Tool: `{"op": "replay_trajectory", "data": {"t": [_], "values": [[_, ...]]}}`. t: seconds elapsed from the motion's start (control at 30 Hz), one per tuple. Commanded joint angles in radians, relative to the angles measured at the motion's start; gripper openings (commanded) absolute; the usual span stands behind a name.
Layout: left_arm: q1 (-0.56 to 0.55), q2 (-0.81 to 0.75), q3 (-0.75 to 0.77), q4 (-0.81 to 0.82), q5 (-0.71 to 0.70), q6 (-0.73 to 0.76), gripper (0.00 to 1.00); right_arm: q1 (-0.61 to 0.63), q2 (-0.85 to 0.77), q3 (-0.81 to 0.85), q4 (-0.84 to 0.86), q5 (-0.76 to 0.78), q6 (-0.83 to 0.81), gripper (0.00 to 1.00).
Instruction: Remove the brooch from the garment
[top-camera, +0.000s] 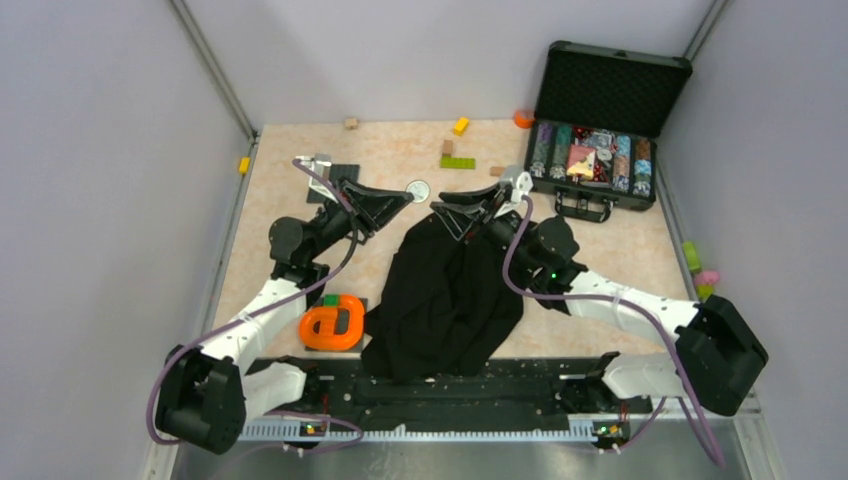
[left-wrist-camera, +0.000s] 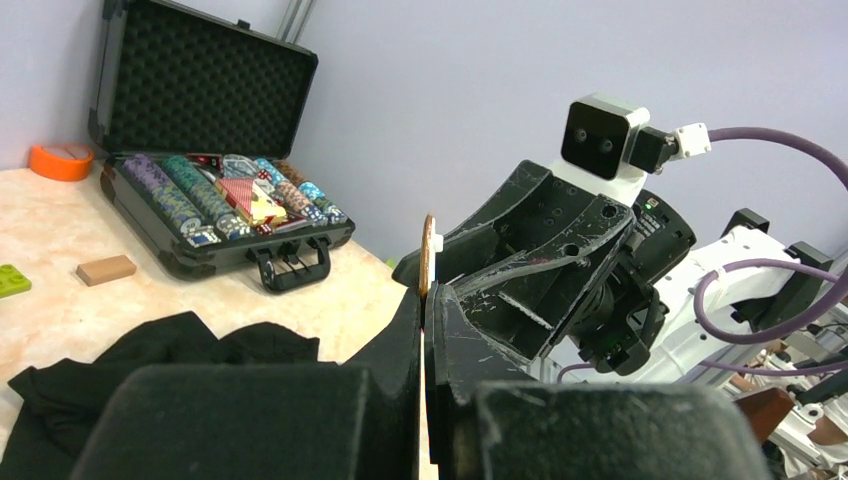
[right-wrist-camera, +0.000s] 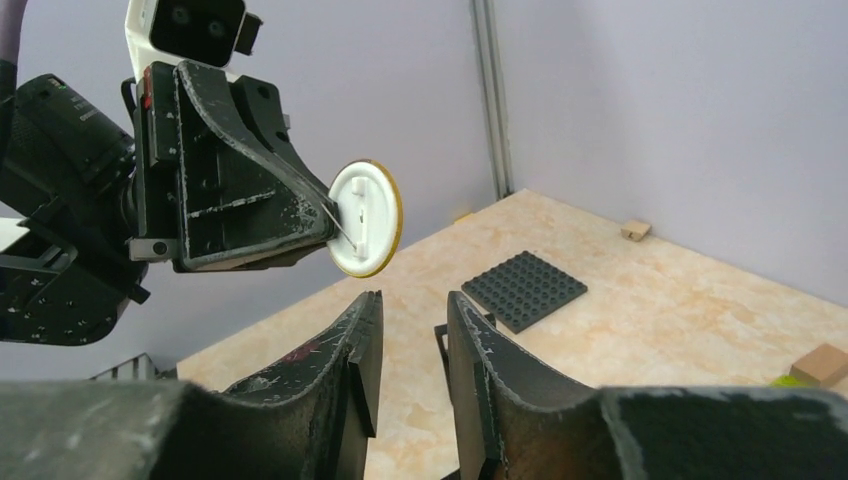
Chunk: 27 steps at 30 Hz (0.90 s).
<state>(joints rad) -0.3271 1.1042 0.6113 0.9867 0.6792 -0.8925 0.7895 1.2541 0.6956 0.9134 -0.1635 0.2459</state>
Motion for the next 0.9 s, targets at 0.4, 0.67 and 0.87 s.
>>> {"op": "replay_trajectory", "data": {"t": [0.4, 0.67, 0.87], "values": [[0.005, 0.006, 0.016, 0.047, 0.036, 0.004, 0.0, -0.006, -0.024, 0.069, -0.036, -0.103, -0.031, 0.52], [0.005, 0.01, 0.03, 0.035, 0.084, 0.007, 0.0, -0.006, 0.001, 0.112, -0.049, -0.127, -0.049, 0.49], [0.005, 0.006, 0.032, 0.033, 0.092, 0.01, 0.0, -0.006, 0.025, 0.155, -0.109, -0.17, -0.065, 0.48]]}}
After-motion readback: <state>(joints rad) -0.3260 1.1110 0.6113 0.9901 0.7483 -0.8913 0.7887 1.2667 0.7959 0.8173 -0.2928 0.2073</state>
